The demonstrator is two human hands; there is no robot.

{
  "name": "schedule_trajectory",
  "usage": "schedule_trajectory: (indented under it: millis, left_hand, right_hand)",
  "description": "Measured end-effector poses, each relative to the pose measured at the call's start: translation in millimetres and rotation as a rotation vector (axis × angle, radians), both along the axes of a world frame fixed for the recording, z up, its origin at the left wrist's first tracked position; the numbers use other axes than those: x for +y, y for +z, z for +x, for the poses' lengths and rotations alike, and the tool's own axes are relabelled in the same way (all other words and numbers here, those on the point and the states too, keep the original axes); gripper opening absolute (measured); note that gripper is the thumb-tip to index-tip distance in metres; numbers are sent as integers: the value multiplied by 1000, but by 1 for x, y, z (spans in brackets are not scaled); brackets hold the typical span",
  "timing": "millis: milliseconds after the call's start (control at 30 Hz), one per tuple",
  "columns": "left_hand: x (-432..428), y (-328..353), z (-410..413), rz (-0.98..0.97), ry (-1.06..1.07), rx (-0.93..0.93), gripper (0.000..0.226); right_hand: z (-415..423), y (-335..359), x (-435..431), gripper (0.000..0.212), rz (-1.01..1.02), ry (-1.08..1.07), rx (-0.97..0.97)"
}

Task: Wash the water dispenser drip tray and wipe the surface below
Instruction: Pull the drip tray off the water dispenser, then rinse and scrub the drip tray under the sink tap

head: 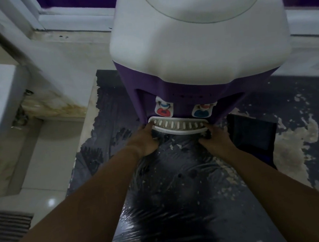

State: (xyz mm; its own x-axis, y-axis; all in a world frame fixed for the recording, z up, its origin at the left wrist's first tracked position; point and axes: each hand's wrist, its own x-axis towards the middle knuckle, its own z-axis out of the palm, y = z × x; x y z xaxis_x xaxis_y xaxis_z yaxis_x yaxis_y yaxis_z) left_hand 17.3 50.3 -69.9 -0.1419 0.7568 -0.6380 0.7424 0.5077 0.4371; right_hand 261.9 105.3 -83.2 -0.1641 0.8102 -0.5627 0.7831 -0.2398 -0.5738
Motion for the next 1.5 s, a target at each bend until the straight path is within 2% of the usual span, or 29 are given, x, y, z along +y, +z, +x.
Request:
schedule_trajectory:
  millis: [100,233,367,533,600,733,933,1133,1500]
  left_hand:
    - [0,0,0,52,74,-50,74]
    - [-3,3,5,124,97,-67,50]
    - [-13,8,11,179,136,-81,42]
    - [-36,21,17,209,261,-172,42]
    - [-47,25,17,231,318,-203,37]
    - [-67,42,15,297,369,-230,35]
    - [-101,62,2,421,511,-370,48]
    - [-140,85,-45,554,631,-428,48]
    - [-243,160,-197,677,653,-460,52]
  right_hand:
    - [0,-3,-1,57,37,-17,-15]
    - [0,-7,-6,49,117,22,-12]
    - [7,-9,-9,47,168,52,-15]
    - [11,-6,-19,30,300,84,-35]
    - [10,1,-26,24,334,35,1]
    - [7,17,-41,34,425,-11,115]
    - [-9,46,-62,32,498,-51,279]
    - [-56,83,-87,38,548,-26,411]
    - [-207,154,-170,29,608,15,577]
